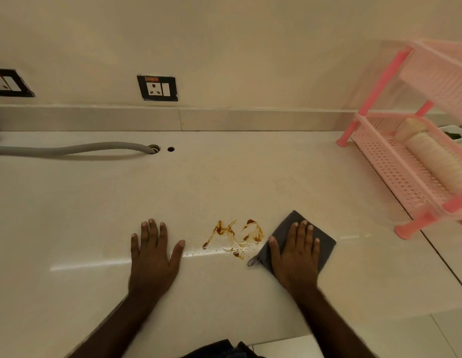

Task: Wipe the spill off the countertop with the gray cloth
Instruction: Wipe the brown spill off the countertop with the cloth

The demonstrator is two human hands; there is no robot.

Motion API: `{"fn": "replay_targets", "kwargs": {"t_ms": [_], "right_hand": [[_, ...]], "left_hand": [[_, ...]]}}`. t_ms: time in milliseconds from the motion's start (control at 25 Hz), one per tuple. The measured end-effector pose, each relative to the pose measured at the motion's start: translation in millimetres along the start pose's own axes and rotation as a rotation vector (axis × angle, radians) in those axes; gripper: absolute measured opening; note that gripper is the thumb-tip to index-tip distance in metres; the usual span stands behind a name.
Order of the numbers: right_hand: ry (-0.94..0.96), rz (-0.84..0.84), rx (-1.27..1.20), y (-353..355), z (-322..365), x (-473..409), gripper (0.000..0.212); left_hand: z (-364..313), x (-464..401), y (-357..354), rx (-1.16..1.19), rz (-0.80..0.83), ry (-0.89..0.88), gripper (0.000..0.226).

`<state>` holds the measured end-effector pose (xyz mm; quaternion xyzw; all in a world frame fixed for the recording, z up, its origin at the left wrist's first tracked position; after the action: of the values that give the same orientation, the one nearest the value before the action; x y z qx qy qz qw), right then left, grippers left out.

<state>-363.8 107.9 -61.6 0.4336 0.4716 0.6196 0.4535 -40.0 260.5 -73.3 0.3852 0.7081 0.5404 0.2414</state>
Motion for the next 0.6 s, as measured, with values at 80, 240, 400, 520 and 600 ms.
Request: {"fn": "replay_targets", "kwargs": {"t_ms": [80,240,400,520,600], "right_hand": [[0.121,-0.001,0.034,-11,12,12,0.091],[0.285,0.023,0.037,-28,-12,53,0.089],[0.084,0.016,0.064,-12,-13,19,0.092],[0.077,0.026,0.042,-13,31,-6,0.092],[0.224,0.044,0.043,-28,49,7,0.092]], "left_hand": [[-1,0,1,-0.008,-0.005,-0.009,0.093],[0,0,1,-0.016,-0.007,-0.018,0.092],[1,0,0,-0.011,-0.008,-0.034,0.09],[2,-1,-1,-0.019,-0.012,-0.045,0.09],[3,-1,0,-0.009,-0.025,-0.058,0.089]]}}
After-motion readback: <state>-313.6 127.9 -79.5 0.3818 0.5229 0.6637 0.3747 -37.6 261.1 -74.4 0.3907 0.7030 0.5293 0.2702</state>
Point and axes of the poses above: each hand's wrist, its own x-axis away from the middle knuckle, its own y-axis out of the back of the hand, z = x × y, the point moved 6 cm from there along -x, towards the middle knuckle, and after that the axes turned 5 degrees about y, right-handed, at the moved point
